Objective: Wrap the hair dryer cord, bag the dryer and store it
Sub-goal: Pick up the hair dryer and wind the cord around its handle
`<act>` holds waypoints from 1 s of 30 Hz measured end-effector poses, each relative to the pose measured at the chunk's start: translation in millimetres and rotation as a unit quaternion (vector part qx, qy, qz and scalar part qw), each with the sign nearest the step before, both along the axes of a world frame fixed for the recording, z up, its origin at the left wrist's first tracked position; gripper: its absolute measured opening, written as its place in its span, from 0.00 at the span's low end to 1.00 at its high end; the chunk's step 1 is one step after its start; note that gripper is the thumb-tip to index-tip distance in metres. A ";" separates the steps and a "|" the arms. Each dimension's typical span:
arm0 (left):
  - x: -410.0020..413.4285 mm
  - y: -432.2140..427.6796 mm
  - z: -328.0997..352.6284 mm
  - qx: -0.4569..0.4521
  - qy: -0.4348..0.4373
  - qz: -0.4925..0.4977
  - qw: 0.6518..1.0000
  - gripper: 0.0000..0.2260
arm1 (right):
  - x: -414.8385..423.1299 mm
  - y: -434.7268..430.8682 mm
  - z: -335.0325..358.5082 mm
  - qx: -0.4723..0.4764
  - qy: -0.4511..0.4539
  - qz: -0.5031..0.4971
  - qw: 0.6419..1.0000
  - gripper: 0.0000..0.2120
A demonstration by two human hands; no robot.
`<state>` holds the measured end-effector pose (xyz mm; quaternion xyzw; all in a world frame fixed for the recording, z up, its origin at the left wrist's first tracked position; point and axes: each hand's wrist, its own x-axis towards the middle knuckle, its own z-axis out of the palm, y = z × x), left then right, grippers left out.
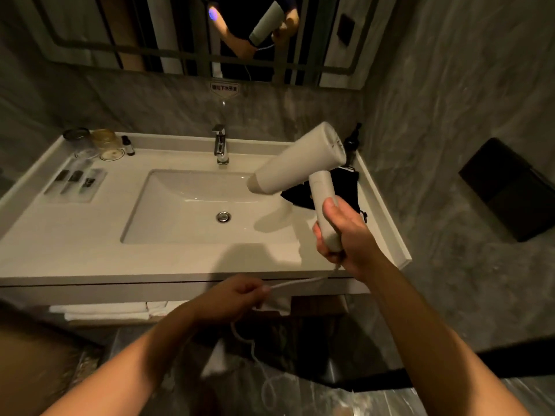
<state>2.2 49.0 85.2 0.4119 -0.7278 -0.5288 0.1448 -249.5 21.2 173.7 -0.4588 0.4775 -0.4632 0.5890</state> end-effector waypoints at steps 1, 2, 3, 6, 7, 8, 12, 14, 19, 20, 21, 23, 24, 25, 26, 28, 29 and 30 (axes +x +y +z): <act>5.7 -2.4 2.9 -0.034 -0.007 0.003 0.999 0.16 | -3.6 1.7 -5.2 0.016 0.035 -0.012 0.999 0.11; 10.1 -4.6 7.9 -0.052 -0.013 0.002 0.999 0.16 | -5.7 4.1 -10.8 0.031 0.077 -0.029 0.996 0.10; 12.0 -6.7 14.4 -0.064 -0.025 -0.006 0.998 0.16 | -6.9 7.2 -16.8 0.043 0.124 -0.047 0.990 0.10; 7.5 -12.5 35.3 -0.142 -0.106 -0.065 0.982 0.14 | -13.0 17.0 -35.5 0.033 0.270 -0.054 0.961 0.16; 6.1 -15.2 43.8 -0.186 -0.139 -0.076 0.970 0.15 | -16.7 20.8 -39.6 0.019 0.299 -0.040 0.953 0.17; 6.9 -18.7 53.7 -0.228 -0.163 -0.074 0.957 0.16 | -20.9 24.6 -41.8 0.006 0.321 -0.025 0.947 0.18; 16.4 -39.1 98.8 -0.274 -0.144 -0.058 0.949 0.14 | -35.7 38.8 -41.9 0.003 0.405 0.055 0.913 0.17; 8.5 -51.3 115.8 -0.292 -0.125 -0.075 0.945 0.11 | -39.1 43.4 -39.2 0.005 0.410 0.089 0.908 0.21; -28.9 -100.2 127.5 -0.259 -0.083 -0.063 0.960 0.14 | -49.7 48.4 -18.5 0.050 0.361 0.132 0.922 0.27; -35.5 -108.1 126.8 -0.229 -0.064 -0.072 0.969 0.13 | -52.8 50.0 -13.1 0.076 0.337 0.135 0.929 0.29; -42.4 -113.8 124.6 -0.195 -0.048 -0.088 0.976 0.12 | -56.1 51.9 -7.4 0.101 0.312 0.135 0.935 0.30; -55.0 -119.4 114.9 -0.124 -0.018 -0.108 0.986 0.11 | -62.1 58.1 2.0 0.114 0.247 0.123 0.954 0.29; -60.9 -119.6 108.3 -0.094 0.004 -0.107 0.990 0.09 | -65.2 62.1 5.4 0.101 0.212 0.114 0.965 0.28; -64.9 -117.3 100.6 -0.066 0.033 -0.099 0.992 0.06 | -68.1 66.2 8.0 0.089 0.178 0.096 0.975 0.29; -67.9 -112.0 92.9 -0.035 0.069 -0.084 0.993 0.03 | -72.4 69.7 9.7 0.083 0.143 0.069 0.984 0.32; -73.0 -99.1 73.9 0.014 0.127 -0.040 0.991 0.07 | -84.2 73.6 9.0 0.078 0.079 0.012 0.994 0.37; -76.0 -91.5 64.6 0.022 0.139 -0.018 0.990 0.10 | -90.4 74.4 7.6 0.074 0.054 -0.016 0.996 0.39; -79.9 -84.2 55.0 0.026 0.142 0.010 0.990 0.11 | -96.6 75.2 6.2 0.070 0.035 -0.044 0.996 0.41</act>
